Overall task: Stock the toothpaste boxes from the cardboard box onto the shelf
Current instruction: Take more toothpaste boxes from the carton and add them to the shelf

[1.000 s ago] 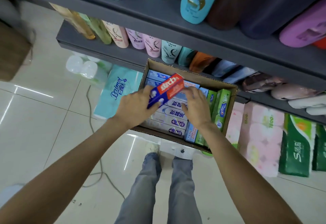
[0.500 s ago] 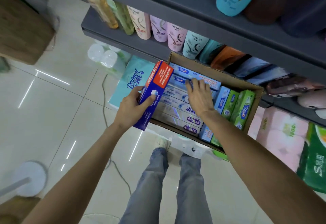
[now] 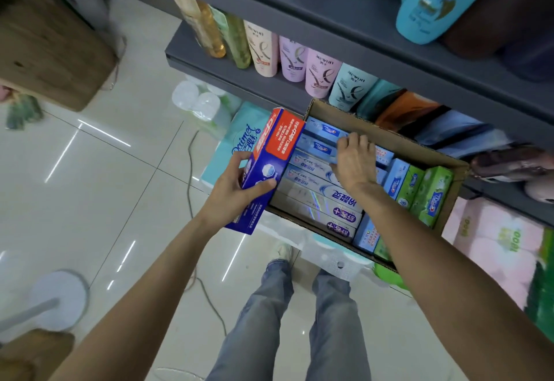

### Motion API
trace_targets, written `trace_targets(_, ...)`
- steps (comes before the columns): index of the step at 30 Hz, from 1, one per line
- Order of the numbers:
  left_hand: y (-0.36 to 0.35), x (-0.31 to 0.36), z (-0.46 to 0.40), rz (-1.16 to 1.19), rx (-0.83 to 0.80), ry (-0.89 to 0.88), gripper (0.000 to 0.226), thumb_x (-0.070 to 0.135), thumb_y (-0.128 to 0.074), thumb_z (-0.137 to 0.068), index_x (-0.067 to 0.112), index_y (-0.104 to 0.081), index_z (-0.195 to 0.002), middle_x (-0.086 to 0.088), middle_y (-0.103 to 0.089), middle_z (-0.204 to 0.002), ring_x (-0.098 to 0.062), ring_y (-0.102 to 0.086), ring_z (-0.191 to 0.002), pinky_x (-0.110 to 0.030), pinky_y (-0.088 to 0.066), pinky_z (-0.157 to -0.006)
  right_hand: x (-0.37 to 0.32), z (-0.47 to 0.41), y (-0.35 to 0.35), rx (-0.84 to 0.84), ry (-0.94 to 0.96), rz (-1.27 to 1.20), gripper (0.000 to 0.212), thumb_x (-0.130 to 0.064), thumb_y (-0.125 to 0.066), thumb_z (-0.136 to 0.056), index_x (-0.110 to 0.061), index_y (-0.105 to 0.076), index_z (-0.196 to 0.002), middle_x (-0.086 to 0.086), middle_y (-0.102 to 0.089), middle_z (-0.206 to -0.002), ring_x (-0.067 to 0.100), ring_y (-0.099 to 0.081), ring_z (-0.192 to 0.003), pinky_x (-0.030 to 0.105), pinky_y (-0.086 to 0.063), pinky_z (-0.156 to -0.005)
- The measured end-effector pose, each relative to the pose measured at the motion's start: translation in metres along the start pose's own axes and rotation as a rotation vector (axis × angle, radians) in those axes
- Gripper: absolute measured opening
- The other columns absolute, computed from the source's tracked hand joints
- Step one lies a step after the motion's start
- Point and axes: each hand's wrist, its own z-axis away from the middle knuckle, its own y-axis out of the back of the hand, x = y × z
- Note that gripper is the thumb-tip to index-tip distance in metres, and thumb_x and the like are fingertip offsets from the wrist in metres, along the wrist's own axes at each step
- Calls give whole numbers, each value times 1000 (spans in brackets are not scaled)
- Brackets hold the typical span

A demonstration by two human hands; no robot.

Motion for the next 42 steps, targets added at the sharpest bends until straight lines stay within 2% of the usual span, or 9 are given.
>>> trace_targets(3,6,4,5,5,-22,-16,43,25,-64,-84,27,-34,-116,18,-59,-100,3,-67,-76,-10,-51,-57,5,13,25,-65,0,-233,46,-30,-65,-85,-3,-44,-115,17,-59,-108,34,-57,-101,41,-46,-79)
trace_targets(7,12,20,19,-5,-39,-63,47,26,-63,-86,33,-30,-119,18,-58,-101,1,-67,-76,-10,-50,-56,25,55,81,-22,-37,-410,40,-36,-55,-92,-10,-39,-118,13,-67,-104,33,-64,-94,33,-35,-63)
trace_targets(15,19,123,78,37,-79,-384,40,41,-54,-86,64,-37,-113,27,-60,-112,-6,-62,-104,-27,-50,-88,75,151,201,146,-59,-660,43,-37,-56,-91,-18,-45,-128,12,-67,-108,36,-62,-96,39,-43,-68)
trace_targets(21,6,217,110,-117,-110,-734,56,39,-55,-90,38,-31,-140,8,-49,-135,-6,-48,-121,-21,-38,-100,144,209,282,354,-25,-871,38,-44,-55,-90,-33,-44,-125,-8,-64,-108,23,-61,-102,36,-44,-75)
trace_targets(24,-8,268,122,-57,-81,-785,51,43,-58,-89,44,-33,-133,11,-51,-133,-3,-51,-119,-22,-40,-99,181,226,322,499,22,-922,38,-52,-51,-82,-45,-42,-118,-29,-57,-100,11,-61,-97,32,-45,-77)
trace_targets(28,-27,338,138,74,-16,-878,52,34,-67,-82,47,-40,-124,13,-58,-121,1,-58,-108,-18,-45,-91,226,232,362,639,52,-972,29,-49,-57,-85,-47,-44,-111,-27,-61,-103,4,-60,-95,30,-47,-81)
trace_targets(32,-43,403,139,133,19,-866,65,29,-78,-73,31,-47,-130,5,-66,-113,-8,-64,-100,-22,-50,-85,268,225,393,716,38,-882,33,-38,-59,-87,-39,-45,-116,-10,-65,-104,18,-63,-96,41,-48,-81)
trace_targets(37,-73,467,133,229,72,-751,26,37,-72,-79,24,-65,-100,6,-71,-100,-9,-67,-88,-22,-49,-76,309,207,429,772,-24,-705,43,-40,-61,-85,-28,-53,-125,1,-65,-110,24,-59,-106,35,-44,-81)
trace_targets(42,-107,484,107,568,-56,-546,29,40,-70,-81,17,-63,-96,2,-69,-83,-12,-63,-76,-24,-54,-69,332,196,444,809,-84,-602,43,-42,-60,-86,-29,-54,-126,2,-67,-112,26,-60,-103,35,-45,-77)
